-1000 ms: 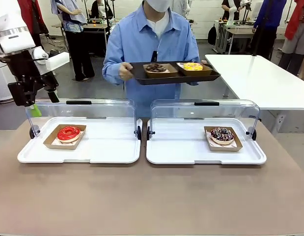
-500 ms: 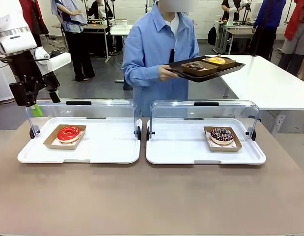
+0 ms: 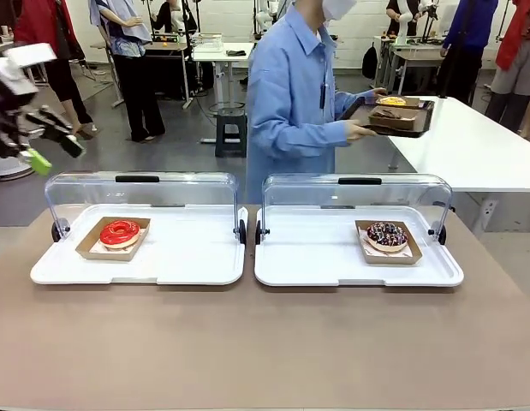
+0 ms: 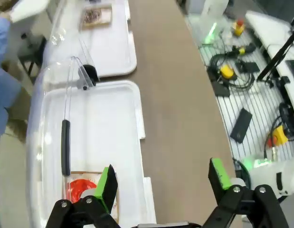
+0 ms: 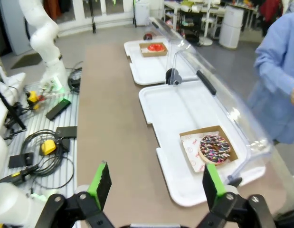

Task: Provide the desired donut to the person.
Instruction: Place the picked Paper togo box onto the Handle tray extended by the person.

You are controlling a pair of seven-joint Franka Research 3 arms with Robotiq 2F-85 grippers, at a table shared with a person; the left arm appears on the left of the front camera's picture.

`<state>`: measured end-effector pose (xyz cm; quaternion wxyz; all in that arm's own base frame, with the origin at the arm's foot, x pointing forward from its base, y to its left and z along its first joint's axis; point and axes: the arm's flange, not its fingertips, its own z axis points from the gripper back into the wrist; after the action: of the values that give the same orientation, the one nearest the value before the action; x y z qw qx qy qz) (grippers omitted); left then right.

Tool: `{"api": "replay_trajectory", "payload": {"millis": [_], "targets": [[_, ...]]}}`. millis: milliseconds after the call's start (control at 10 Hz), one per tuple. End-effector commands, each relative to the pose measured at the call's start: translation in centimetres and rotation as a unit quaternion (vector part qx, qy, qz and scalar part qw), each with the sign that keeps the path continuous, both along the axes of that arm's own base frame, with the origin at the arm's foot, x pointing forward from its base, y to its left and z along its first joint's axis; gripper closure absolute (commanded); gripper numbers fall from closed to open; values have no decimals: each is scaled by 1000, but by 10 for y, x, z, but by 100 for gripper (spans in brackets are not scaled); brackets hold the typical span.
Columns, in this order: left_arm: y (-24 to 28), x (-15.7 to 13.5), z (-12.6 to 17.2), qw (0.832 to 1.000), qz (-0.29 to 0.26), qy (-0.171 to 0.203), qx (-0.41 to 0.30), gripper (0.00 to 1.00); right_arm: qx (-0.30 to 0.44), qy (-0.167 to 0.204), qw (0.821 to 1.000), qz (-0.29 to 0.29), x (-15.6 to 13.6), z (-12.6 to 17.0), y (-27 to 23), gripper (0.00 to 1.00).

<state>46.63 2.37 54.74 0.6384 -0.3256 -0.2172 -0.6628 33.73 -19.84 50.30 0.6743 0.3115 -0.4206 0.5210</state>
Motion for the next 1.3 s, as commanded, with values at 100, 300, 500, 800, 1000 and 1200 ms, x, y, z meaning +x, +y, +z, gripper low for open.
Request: {"api": "replay_trajectory", "payload": {"millis": [100,300,500,800,1000,1200], "targets": [[91,-13,-46,991,33,-1,-130,0,0,-1,1000,6,-1,0,-1,0],[145,-28,-71,971,97,-67,-208,0,0,-1,1000,6,-1,0,-1,0],[163,-37,-84,956,138,-98,-238,0,0,-1,1000,6,-1,0,-1,0],[166,-22,-92,971,108,-46,-210,0,0,-1,1000,6,-1,0,-1,0],[168,-34,-91,963,128,-67,-228,0,0,-1,1000,6,-1,0,-1,0],[168,-34,-91,963,128,-67,-228,0,0,-1,1000,6,-1,0,-1,0]]}}
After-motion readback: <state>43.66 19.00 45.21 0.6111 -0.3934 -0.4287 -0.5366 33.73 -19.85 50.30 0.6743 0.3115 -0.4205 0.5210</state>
